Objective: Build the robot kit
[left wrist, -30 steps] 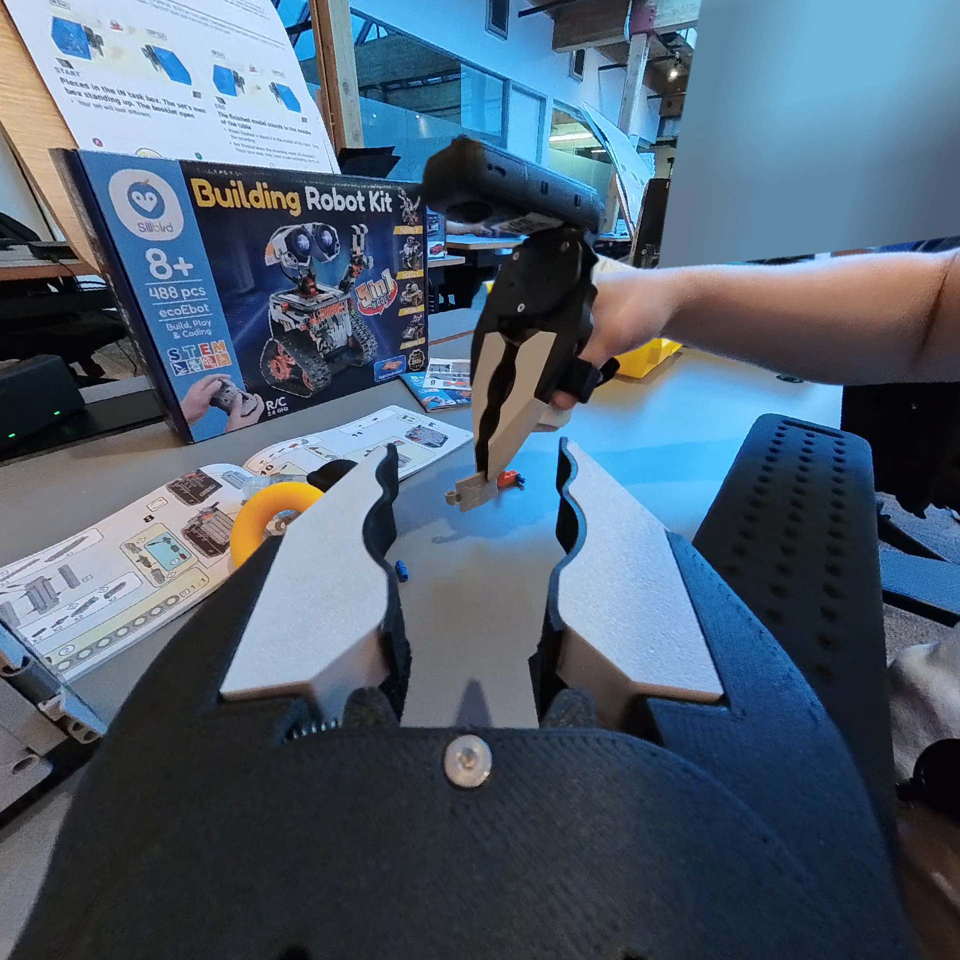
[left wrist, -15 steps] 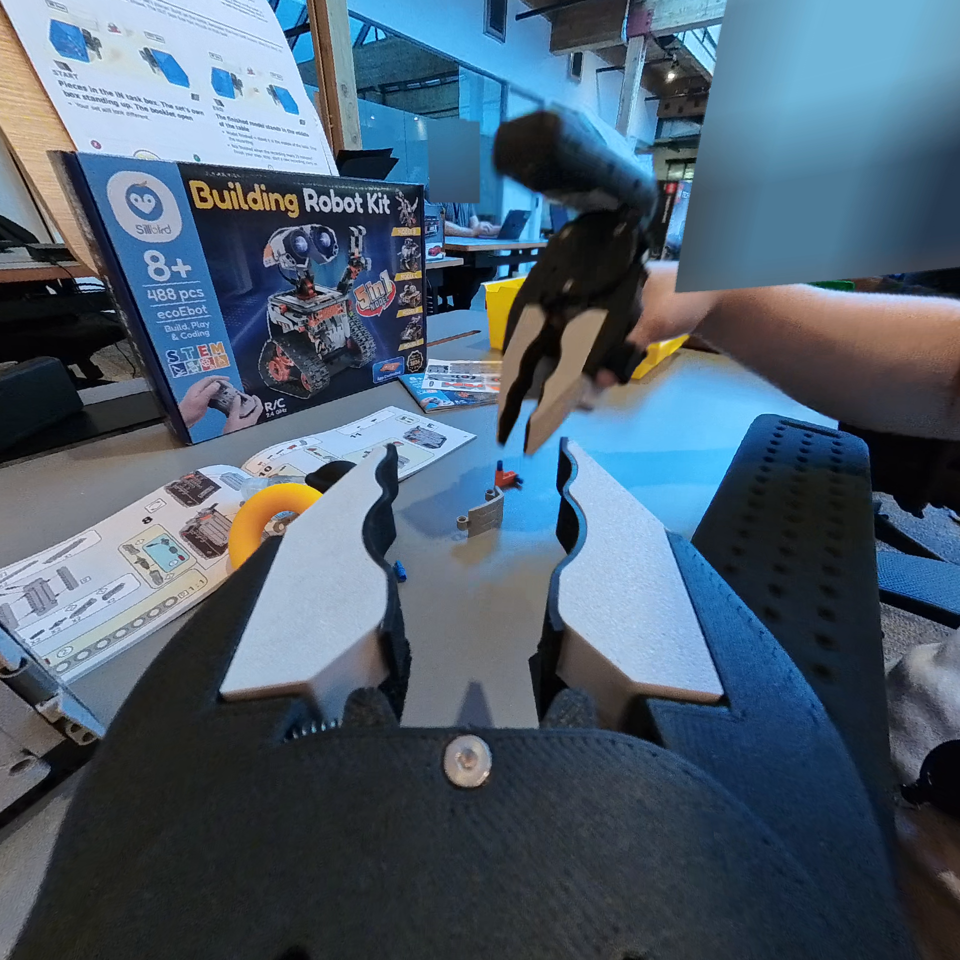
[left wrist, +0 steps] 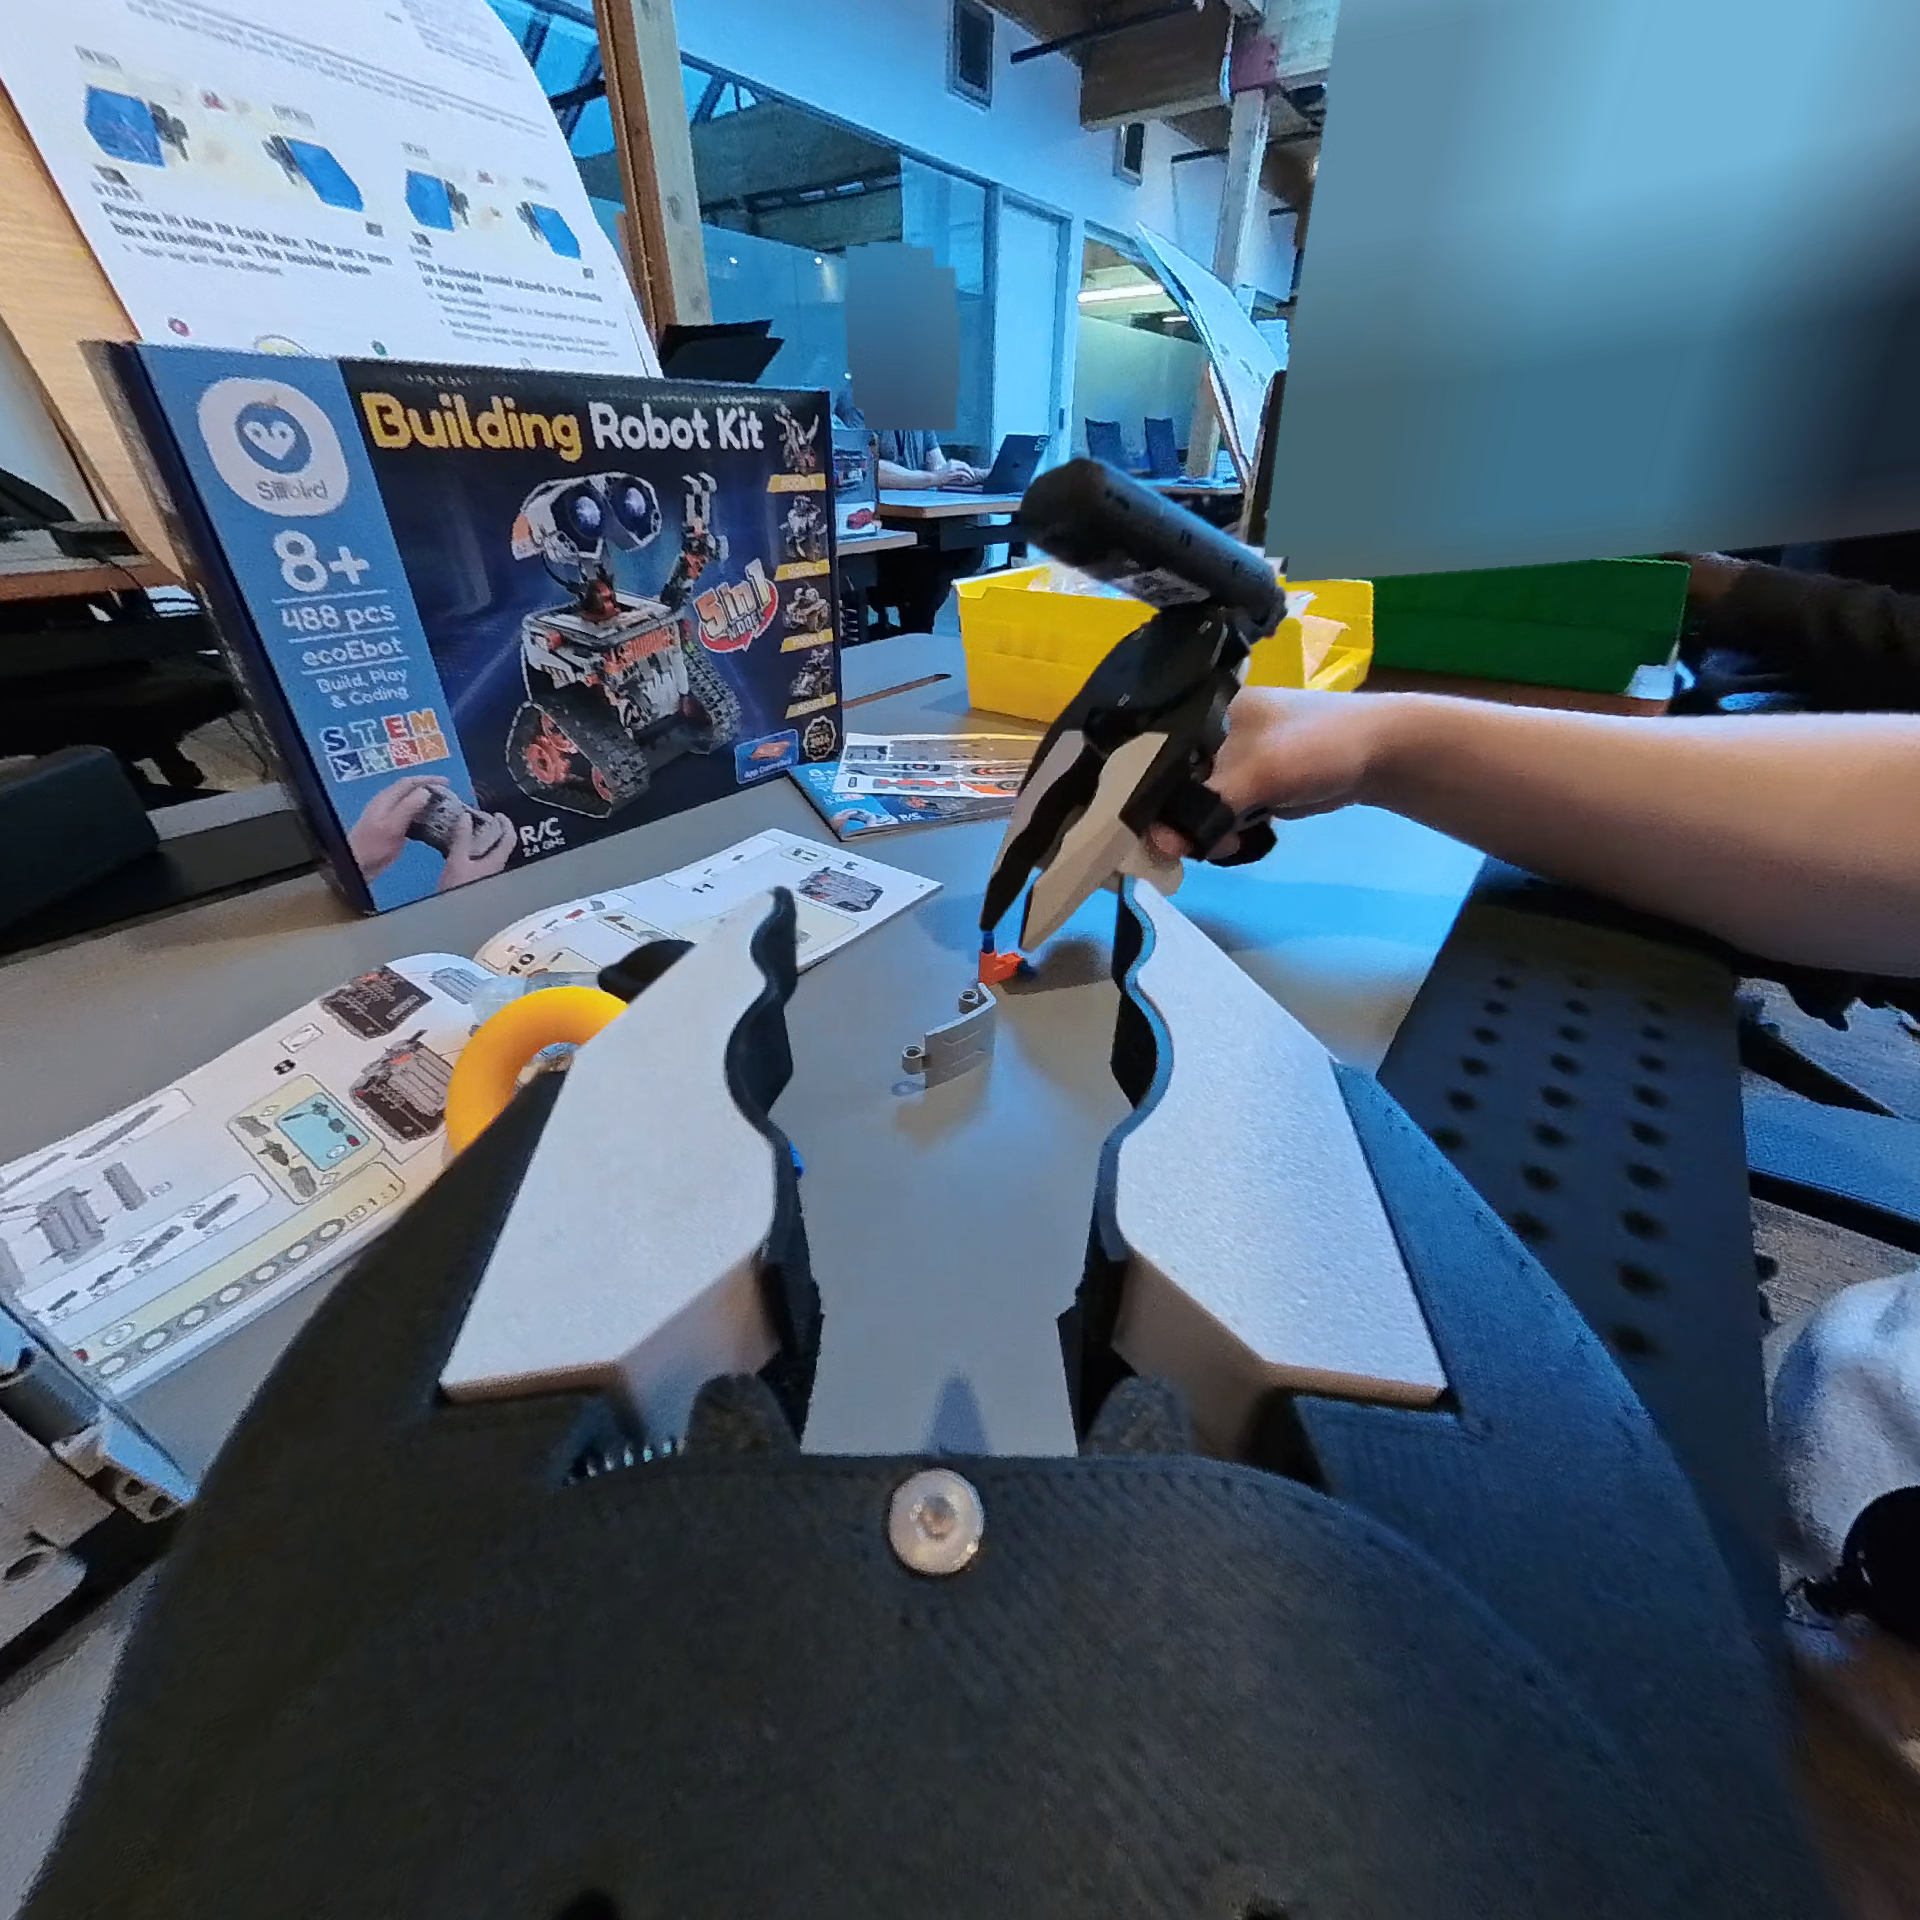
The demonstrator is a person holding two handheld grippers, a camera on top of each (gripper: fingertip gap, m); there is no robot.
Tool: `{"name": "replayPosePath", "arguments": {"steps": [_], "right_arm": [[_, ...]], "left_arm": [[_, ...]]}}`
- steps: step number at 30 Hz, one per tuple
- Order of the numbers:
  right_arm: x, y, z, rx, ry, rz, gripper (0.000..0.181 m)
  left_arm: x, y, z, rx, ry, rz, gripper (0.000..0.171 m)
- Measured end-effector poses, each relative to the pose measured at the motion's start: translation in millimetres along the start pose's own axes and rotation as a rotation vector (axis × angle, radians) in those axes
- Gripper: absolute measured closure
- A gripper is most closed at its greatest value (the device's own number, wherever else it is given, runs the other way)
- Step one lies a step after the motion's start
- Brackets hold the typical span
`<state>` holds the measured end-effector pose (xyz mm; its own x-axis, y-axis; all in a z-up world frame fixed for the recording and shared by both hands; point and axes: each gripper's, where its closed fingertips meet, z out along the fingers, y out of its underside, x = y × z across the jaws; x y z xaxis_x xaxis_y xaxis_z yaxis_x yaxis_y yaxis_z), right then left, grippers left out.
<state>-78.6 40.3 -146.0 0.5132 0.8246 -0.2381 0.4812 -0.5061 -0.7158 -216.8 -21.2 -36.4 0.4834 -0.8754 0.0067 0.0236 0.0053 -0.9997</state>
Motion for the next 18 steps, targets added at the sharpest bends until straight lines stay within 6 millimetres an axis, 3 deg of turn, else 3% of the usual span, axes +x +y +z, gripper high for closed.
{"name": "replayPosePath", "arguments": {"steps": [4,5,9,14,18], "right_arm": [[-0.4,7.8,10.3,-0.067,-0.012,-0.036,0.162],[2.0,9.6,11.6,-0.085,0.007,-0.050,0.170],[3.2,4.9,13.0,-0.089,0.035,-0.090,0.175],[-13.3,-32.5,9.2,0.061,-0.105,0.058,0.175],[-25.9,-74.1,-1.3,0.194,-0.323,0.211,0.175]], "left_arm": [[-2.0,-0.5,-0.8,0.007,0.000,-0.020,0.112],[-2.5,-0.1,-0.7,0.005,0.002,-0.025,0.112],[-2.4,1.7,0.7,-0.006,0.009,-0.031,0.111],[-3.1,1.1,0.0,-0.002,0.007,-0.036,0.112],[-3.6,1.2,-0.5,0.002,0.016,-0.055,0.114]]}}
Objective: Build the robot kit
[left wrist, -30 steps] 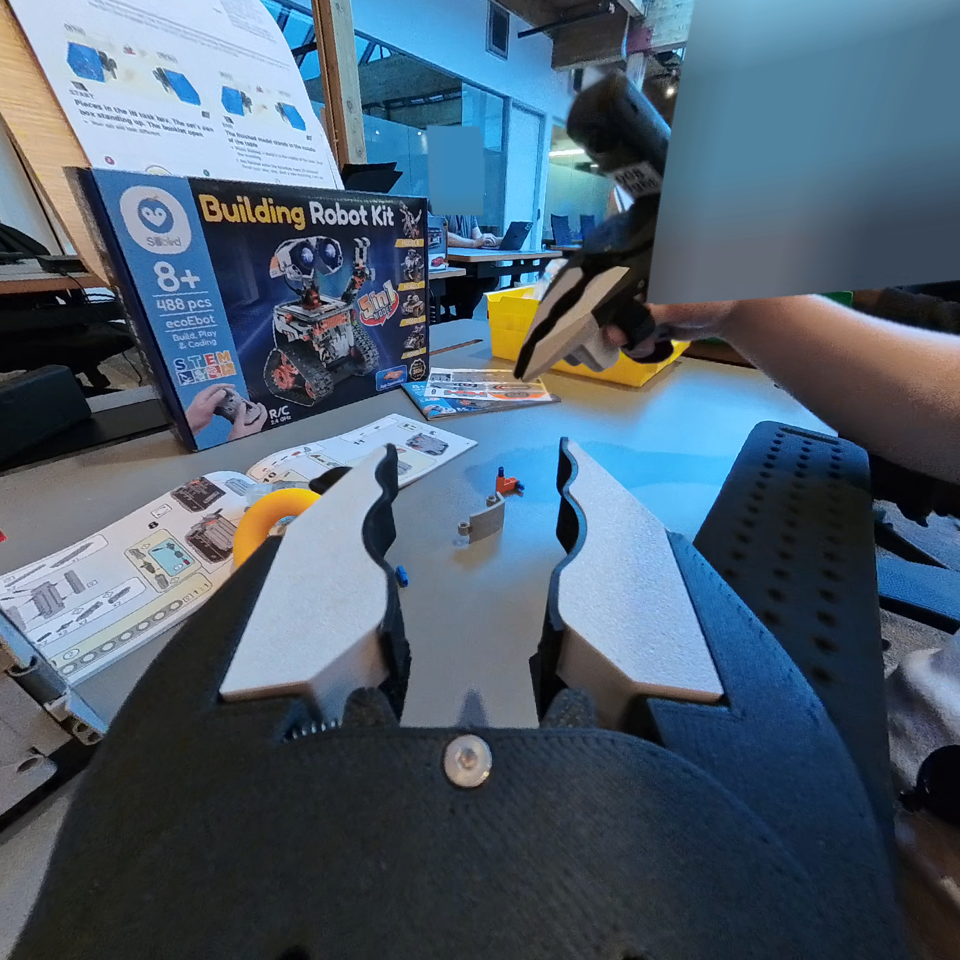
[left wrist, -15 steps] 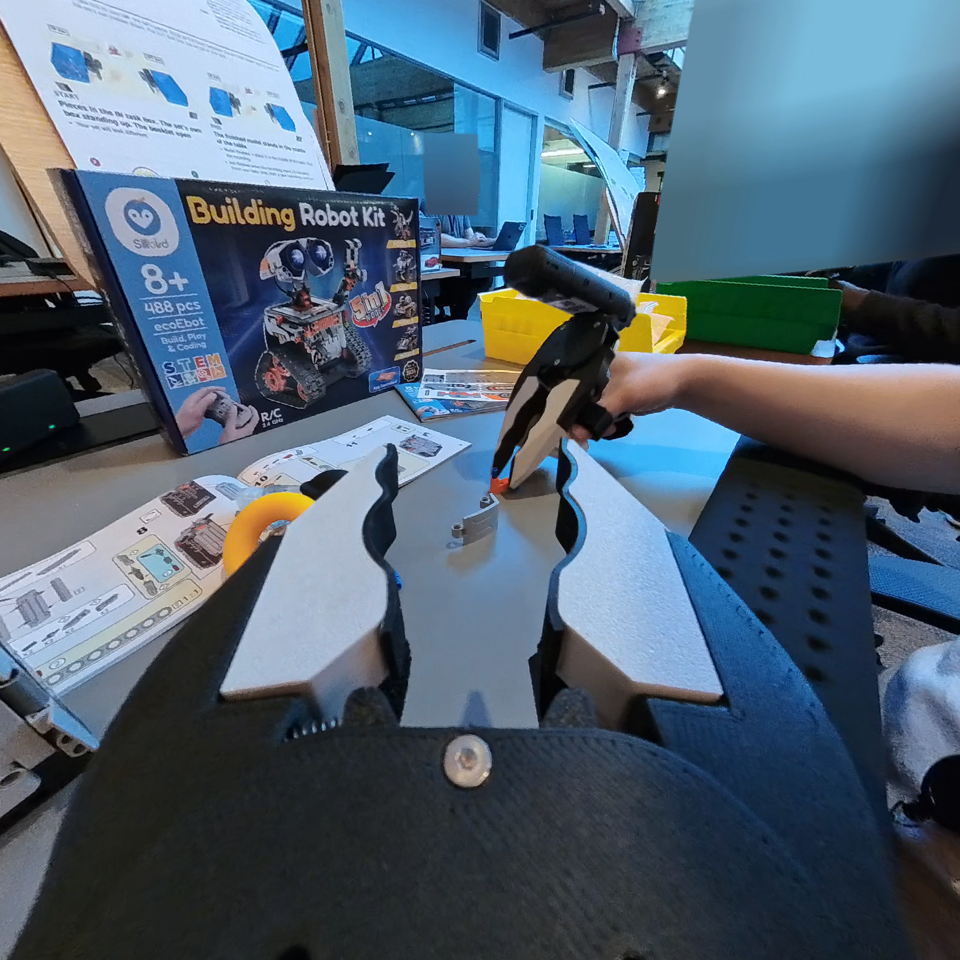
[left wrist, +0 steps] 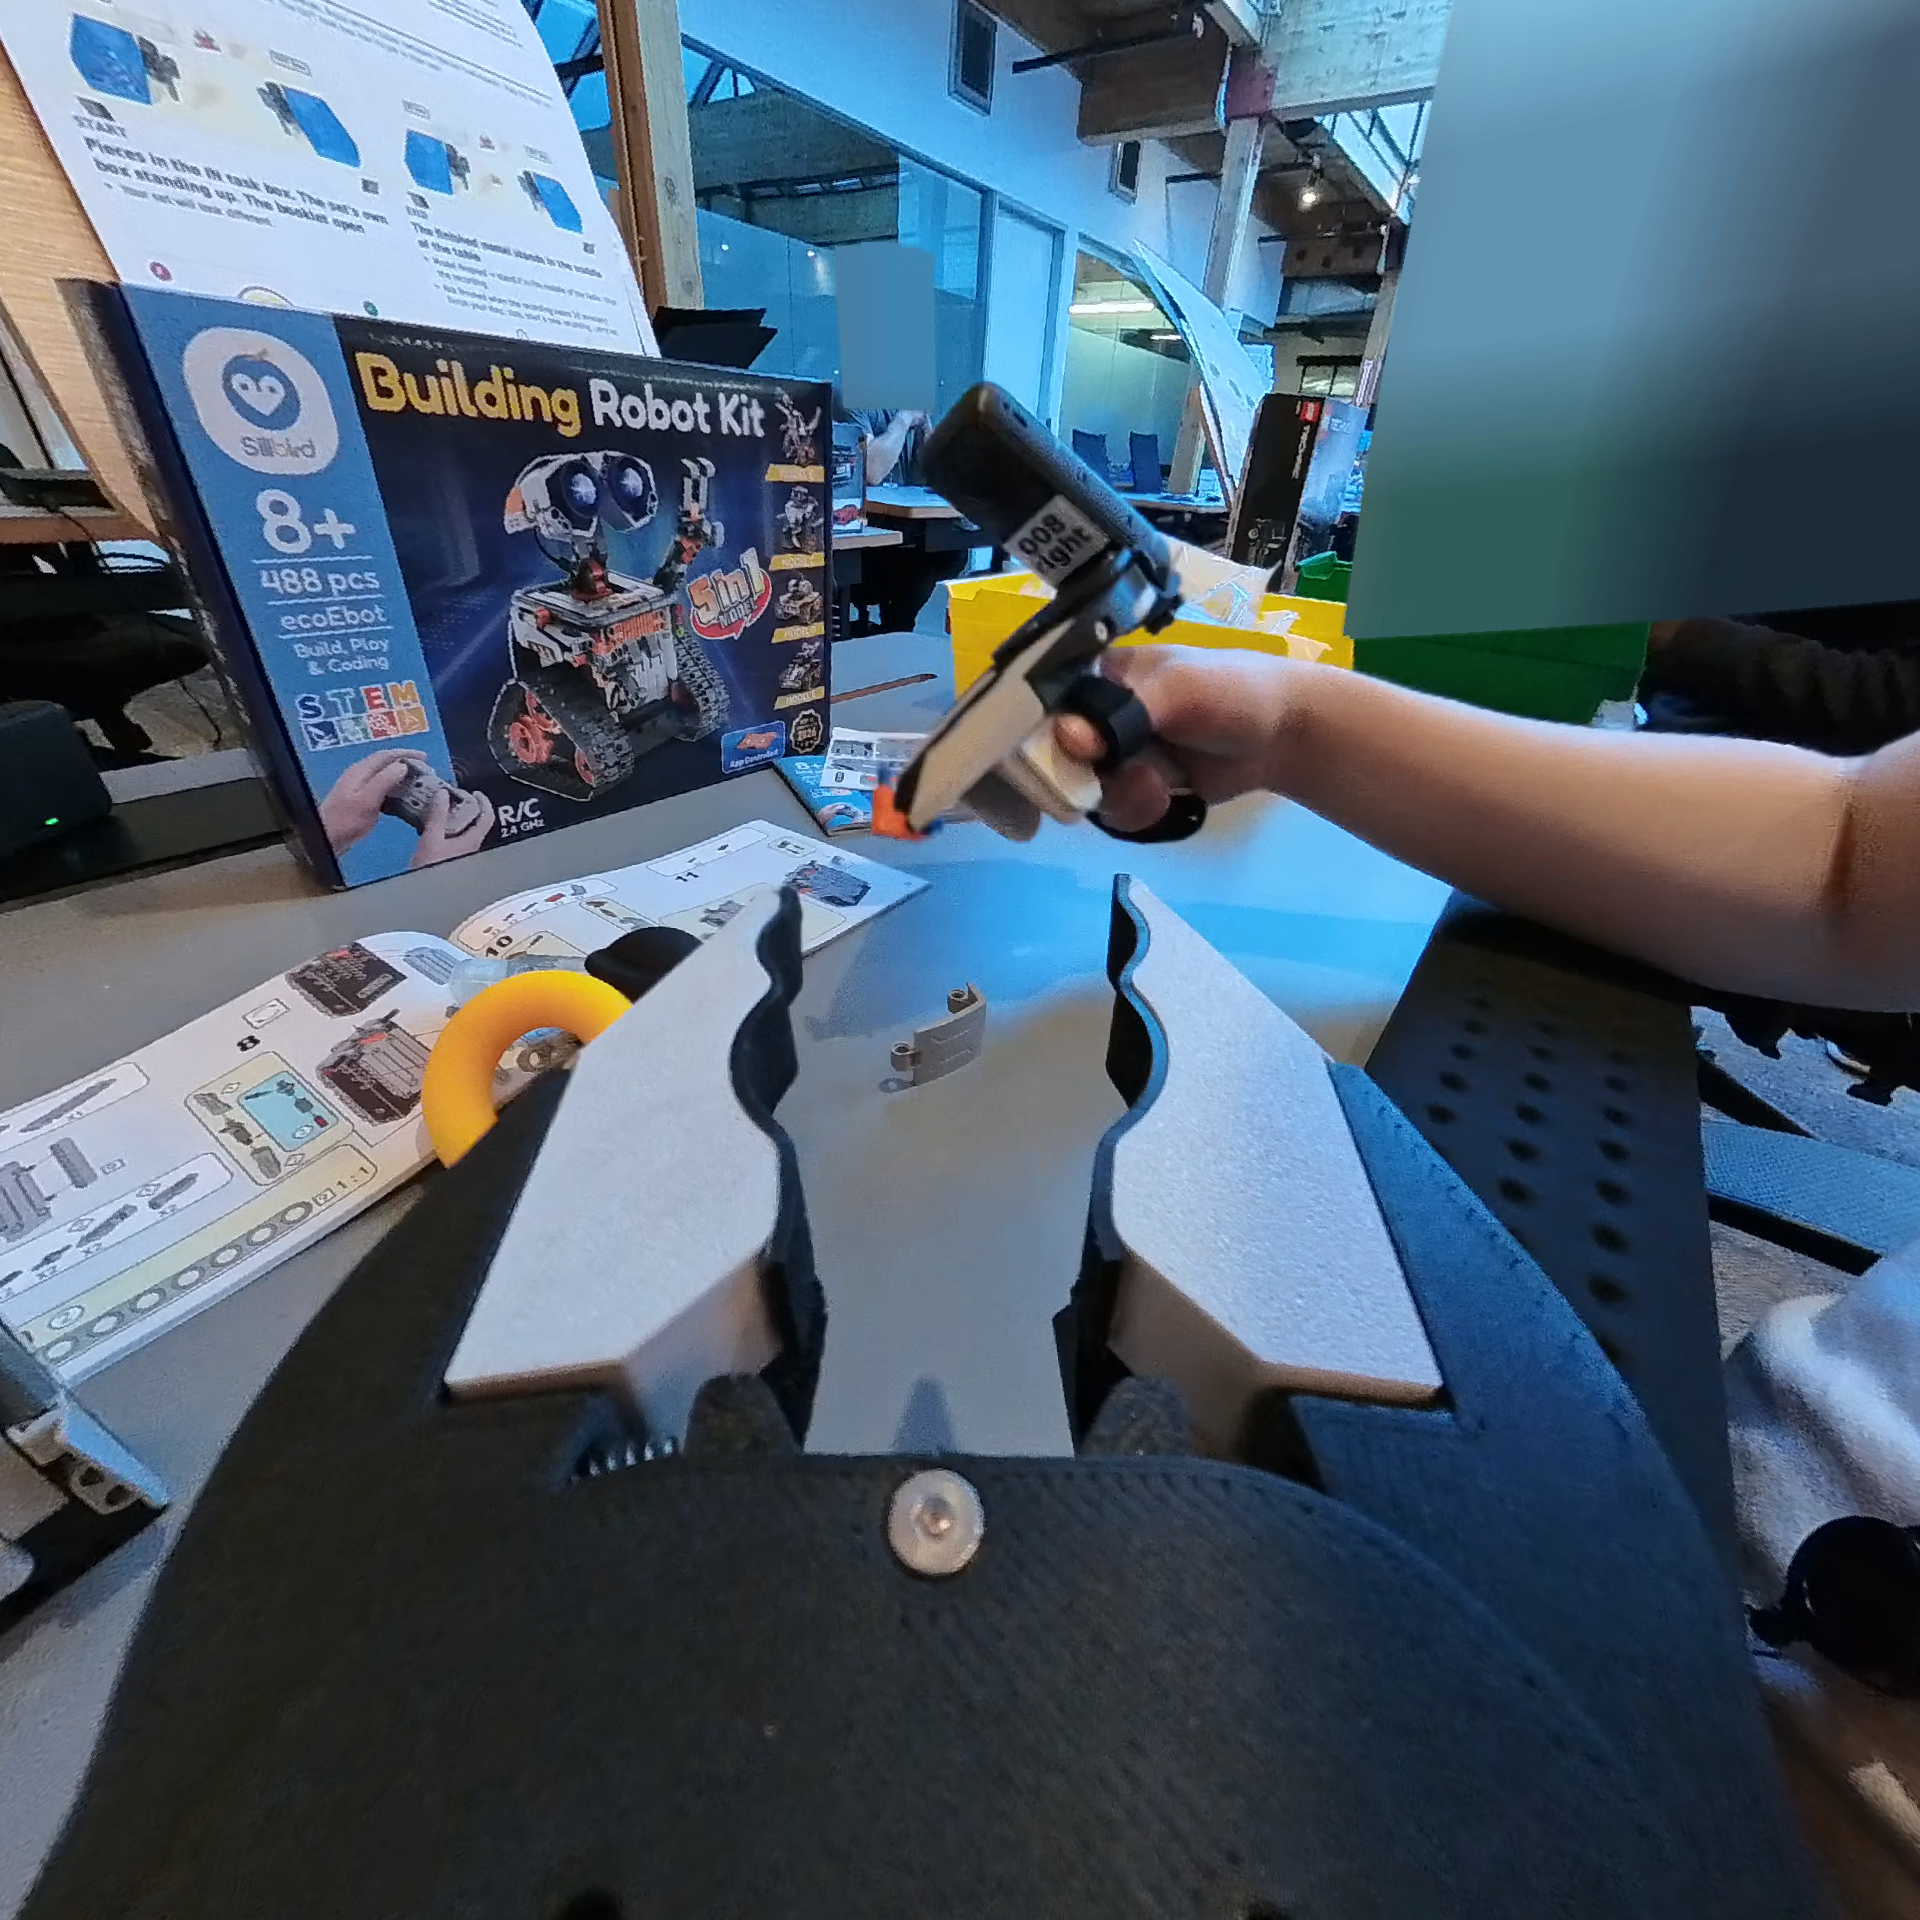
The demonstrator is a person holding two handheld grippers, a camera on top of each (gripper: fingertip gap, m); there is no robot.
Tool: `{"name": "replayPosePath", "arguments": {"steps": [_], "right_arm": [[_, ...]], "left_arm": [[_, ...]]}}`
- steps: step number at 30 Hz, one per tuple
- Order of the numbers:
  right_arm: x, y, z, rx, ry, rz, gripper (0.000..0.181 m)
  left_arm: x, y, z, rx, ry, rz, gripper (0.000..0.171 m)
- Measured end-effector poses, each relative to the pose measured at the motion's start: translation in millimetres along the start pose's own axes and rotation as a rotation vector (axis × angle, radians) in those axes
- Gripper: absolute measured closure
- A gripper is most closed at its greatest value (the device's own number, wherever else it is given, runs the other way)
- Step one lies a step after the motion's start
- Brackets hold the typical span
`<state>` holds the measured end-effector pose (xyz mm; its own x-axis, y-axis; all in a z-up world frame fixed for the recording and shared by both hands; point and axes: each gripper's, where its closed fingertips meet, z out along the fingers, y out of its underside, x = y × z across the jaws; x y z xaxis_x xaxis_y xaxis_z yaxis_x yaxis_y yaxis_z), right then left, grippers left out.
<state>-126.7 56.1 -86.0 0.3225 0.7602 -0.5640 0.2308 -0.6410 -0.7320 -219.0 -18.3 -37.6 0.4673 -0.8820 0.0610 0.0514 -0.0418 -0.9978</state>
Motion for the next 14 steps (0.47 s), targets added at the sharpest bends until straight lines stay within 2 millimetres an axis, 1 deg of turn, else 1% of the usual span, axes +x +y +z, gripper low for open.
{"name": "replayPosePath", "arguments": {"steps": [1,3,5,7,9,11,14], "right_arm": [[-5.5,-10.1,-0.3,0.036,-0.050,0.014,0.175],[-10.2,-24.6,-1.1,0.086,-0.105,0.038,0.175],[-19.7,-34.9,-2.0,0.142,-0.181,0.059,0.175],[-31.0,-43.7,-3.8,0.220,-0.267,0.086,0.175],[-48.1,-51.8,-7.8,0.315,-0.398,0.127,0.175],[-65.5,-57.4,-13.2,0.377,-0.544,0.191,0.175],[-76.5,-65.7,-18.4,0.453,-0.657,0.281,0.176]], "left_arm": [[0.2,0.2,-0.1,0.000,0.007,-0.006,0.115],[0.2,-0.2,-0.6,0.005,0.017,-0.020,0.121],[-0.9,-0.7,-0.7,0.008,0.024,-0.038,0.129],[-3.9,1.7,3.4,-0.022,-0.001,-0.041,0.129],[3.3,-0.7,12.2,-0.039,0.034,-0.072,0.128],[12.6,-12.1,22.3,0.002,0.111,-0.165,0.128],[14.4,-25.4,39.9,0.043,0.175,-0.291,0.129]]}}
